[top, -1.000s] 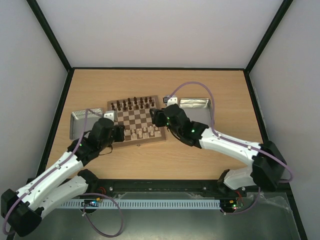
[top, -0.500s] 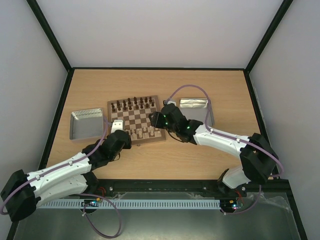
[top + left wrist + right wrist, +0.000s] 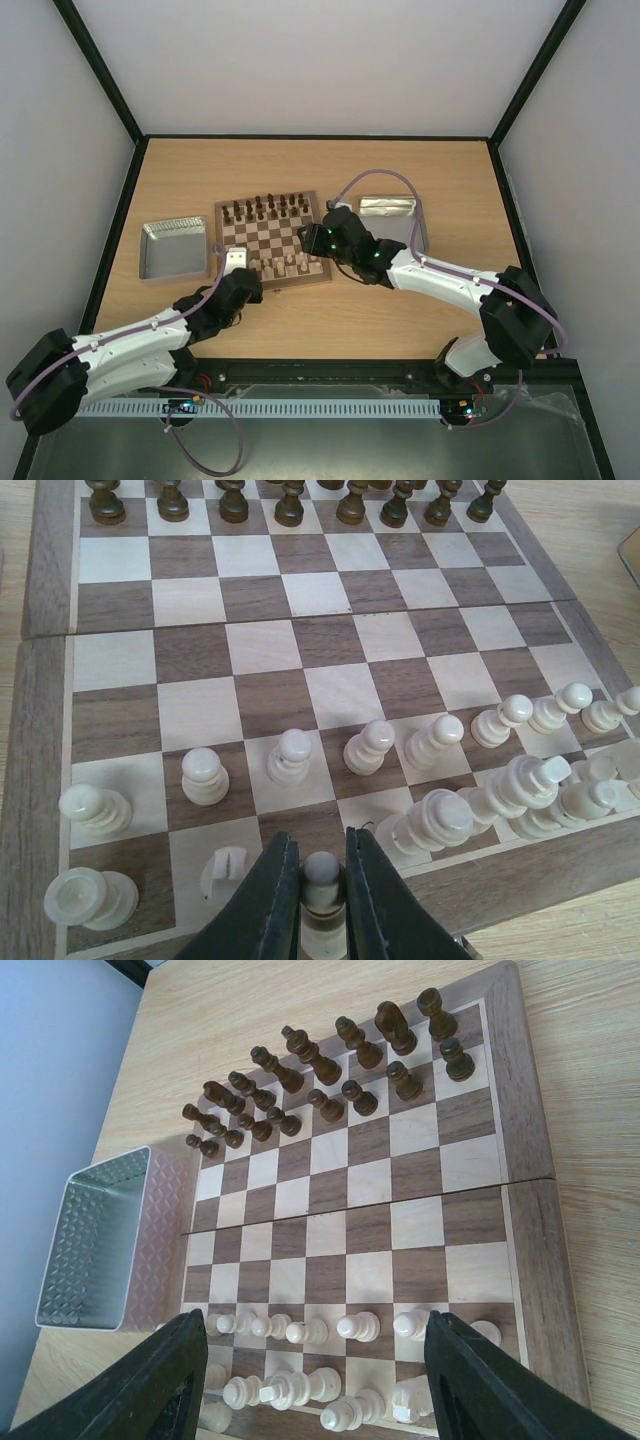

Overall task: Set up the chess pieces on the board
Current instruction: Place the chess piece on the chessboard.

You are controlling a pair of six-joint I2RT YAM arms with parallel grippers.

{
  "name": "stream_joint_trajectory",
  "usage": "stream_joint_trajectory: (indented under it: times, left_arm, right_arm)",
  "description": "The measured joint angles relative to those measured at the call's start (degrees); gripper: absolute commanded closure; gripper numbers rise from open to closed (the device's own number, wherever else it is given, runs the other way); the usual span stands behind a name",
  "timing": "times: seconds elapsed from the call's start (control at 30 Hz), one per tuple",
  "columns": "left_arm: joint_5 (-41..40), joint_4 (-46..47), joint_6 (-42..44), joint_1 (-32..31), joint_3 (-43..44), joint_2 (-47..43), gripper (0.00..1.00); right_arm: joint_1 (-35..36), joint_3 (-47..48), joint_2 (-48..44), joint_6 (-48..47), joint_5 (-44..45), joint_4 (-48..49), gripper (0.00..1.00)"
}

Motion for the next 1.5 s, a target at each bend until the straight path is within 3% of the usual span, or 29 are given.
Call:
stream_joint_trajectory:
  times: [0.57, 1.17, 1.5]
  left_arm:
    - [-2.62, 8.94, 3.21, 1.42, -0.39, 9.44, 0.93]
    - [-2.58, 9.99, 5.03, 2.19, 0.28, 11.28, 0.73]
    - [-2.03, 6.47, 4.92, 2.23, 2.27, 7.39, 0.64]
  right_arm:
    - [0.00, 0.00, 0.00, -0.04, -0.09, 0.00, 0.41]
    - [-0.02, 0.00, -0.02, -0.46, -0.07, 0.00, 0.41]
    - [-0.09, 0.00, -0.63, -0.46, -0.04, 0.00, 0.41]
